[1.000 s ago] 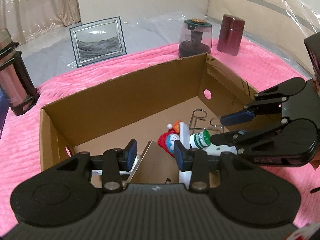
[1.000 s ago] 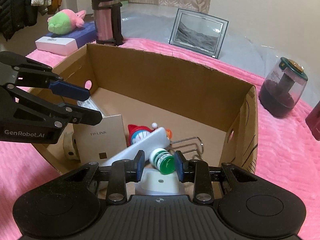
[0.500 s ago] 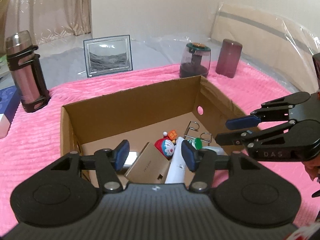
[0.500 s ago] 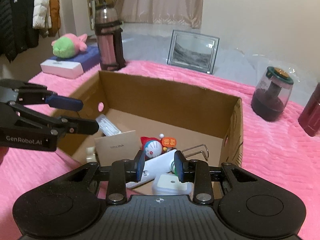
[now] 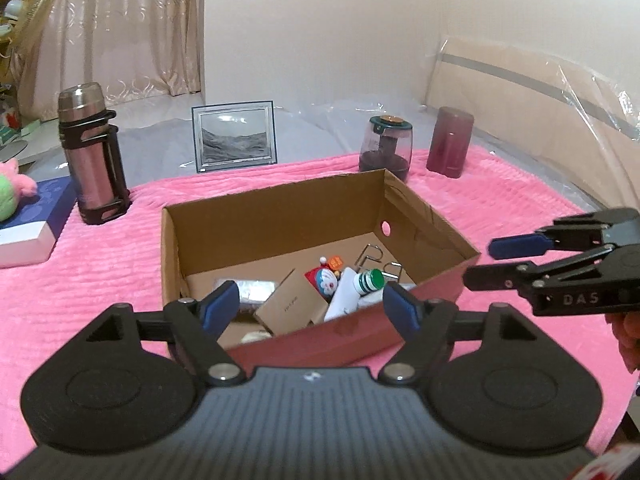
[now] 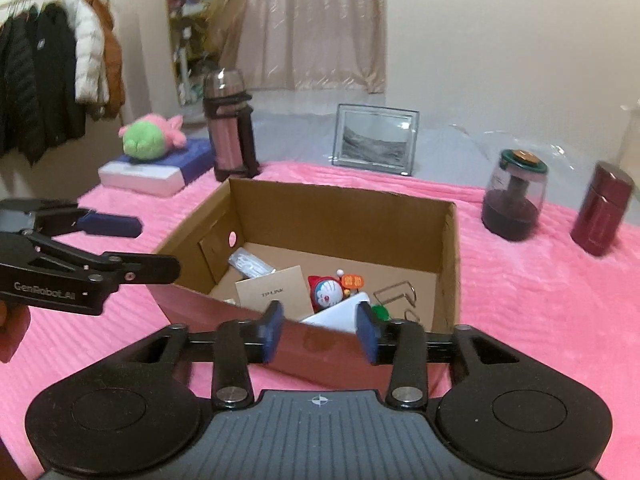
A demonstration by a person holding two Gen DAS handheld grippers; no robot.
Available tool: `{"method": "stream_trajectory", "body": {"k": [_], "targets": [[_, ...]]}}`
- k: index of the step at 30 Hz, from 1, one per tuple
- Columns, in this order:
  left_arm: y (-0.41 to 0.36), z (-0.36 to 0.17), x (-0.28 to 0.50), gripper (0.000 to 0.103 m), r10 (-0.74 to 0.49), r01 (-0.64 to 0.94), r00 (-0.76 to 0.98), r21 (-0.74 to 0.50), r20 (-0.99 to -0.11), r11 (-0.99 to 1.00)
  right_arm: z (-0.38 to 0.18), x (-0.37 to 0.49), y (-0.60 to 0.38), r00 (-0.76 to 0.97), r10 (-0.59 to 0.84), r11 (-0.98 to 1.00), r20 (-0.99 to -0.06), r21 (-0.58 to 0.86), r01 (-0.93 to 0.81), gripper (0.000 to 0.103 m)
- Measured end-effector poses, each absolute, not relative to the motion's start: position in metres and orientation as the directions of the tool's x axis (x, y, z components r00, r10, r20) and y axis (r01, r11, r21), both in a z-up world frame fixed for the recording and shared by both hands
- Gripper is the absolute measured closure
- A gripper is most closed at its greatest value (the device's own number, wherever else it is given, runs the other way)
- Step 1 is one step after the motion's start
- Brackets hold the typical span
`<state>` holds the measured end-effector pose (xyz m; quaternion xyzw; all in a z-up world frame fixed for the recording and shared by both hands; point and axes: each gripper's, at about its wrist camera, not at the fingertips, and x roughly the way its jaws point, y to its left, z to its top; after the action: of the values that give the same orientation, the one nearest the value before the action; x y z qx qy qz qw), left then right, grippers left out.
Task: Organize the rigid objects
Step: 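Open both grippers to release the remote and pill bottle in the box, then move both grippers back toward the binder clip and hair claw clip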
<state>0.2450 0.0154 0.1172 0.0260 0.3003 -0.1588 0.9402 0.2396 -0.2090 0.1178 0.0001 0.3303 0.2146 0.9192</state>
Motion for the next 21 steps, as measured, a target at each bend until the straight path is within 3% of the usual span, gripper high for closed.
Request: {"method": "stream_trajectory", "body": {"k": [10,14,21], "targets": [[0.026,0.104,0.180,0.015,-0.260,0.272,0.783,-0.065,-0.565,0.960,0.100,0.173,-0.241,0.714,0.372,0.925,-0.593,0.178,-0.335,0.039],[0.028,0.092,0.156,0.010,-0.238,0.258,0.792,-0.046,-0.562,0.965,0.088,0.152,-0.247,0.714,0.359,0.932,-0.601,0.185,-0.313,0.038],[0.032,0.066,0.129,0.009,-0.177,0.207,0.799,-0.013,-0.574,0.978,0.066,0.122,-0.254,0.714,0.349,0.937,-0.607,0.247,-0.248,0.037]]}}
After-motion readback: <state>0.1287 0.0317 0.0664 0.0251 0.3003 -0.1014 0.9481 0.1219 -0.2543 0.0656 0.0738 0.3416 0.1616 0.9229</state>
